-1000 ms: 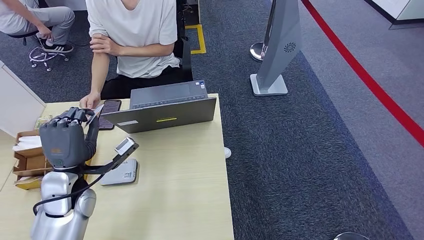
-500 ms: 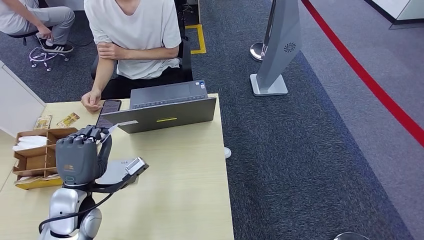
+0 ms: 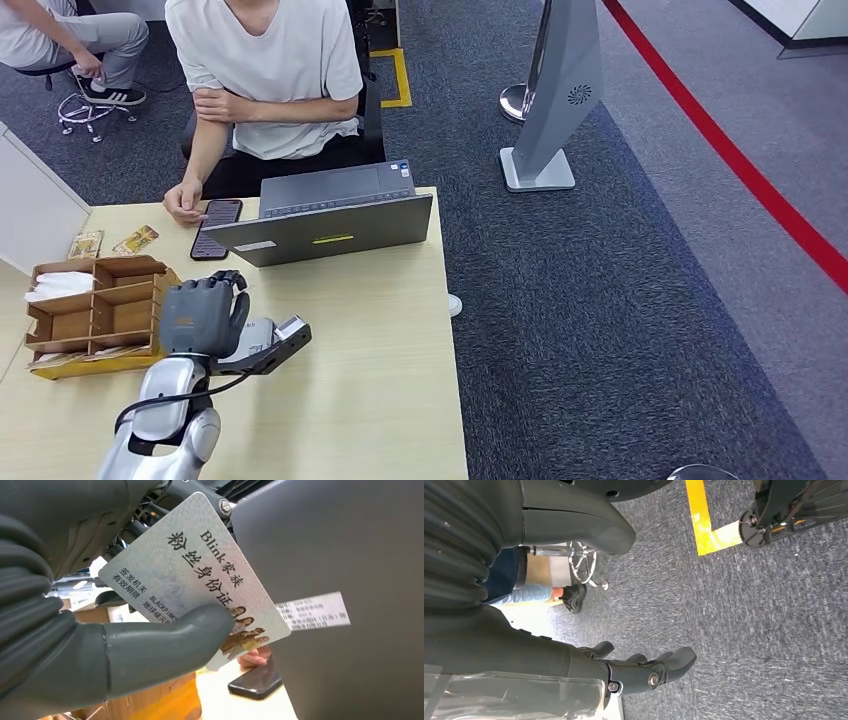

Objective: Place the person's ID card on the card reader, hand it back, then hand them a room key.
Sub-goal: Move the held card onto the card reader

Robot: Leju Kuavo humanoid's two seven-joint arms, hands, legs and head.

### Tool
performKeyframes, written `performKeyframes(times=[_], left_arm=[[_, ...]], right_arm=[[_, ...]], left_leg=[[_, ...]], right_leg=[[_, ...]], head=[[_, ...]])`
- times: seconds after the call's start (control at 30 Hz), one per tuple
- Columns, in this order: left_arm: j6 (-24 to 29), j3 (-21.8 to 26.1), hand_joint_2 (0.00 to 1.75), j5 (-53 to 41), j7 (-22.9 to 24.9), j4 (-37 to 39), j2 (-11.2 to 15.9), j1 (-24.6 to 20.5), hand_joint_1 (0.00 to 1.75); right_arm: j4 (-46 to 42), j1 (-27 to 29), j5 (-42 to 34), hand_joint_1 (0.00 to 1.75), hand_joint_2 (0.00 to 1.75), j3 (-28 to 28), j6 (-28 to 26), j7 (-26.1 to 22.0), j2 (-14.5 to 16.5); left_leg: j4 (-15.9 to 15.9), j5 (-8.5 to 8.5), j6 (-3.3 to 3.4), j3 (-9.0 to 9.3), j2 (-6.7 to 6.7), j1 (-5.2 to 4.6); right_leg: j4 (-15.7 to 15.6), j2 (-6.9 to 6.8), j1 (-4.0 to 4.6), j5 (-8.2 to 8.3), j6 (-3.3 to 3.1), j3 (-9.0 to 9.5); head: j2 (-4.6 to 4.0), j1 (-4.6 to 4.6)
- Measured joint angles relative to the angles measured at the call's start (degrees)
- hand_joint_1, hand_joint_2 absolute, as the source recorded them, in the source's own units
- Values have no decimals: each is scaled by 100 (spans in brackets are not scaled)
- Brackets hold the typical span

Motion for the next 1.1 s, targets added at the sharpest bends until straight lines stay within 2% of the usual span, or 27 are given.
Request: performKeyframes(times=[0.27,0.63,1.1], left_arm=[[-315,-129,175,6,85,216,-10,-64,175],[-491,-253,175,48,154,420,22,-135,175],[-482,-273,175,-204,380,-189,482,440,175]], right_arm=[[0,1,0,0,175,0,31,3,-23],[0,2,-26,0,175,-2,34,12,-61],[-1,14,-125,0,175,-31,49,38,-79]], left_leg=[[0,0,0,0,0,0],[0,0,0,-2,0,0],[-1,0,0,-4,0,0]], right_leg=[[0,0,0,0,0,-1],[0,0,0,0,0,0],[0,-1,0,-1,1,-1]], head=[[0,-1],[0,-1],[0,0]])
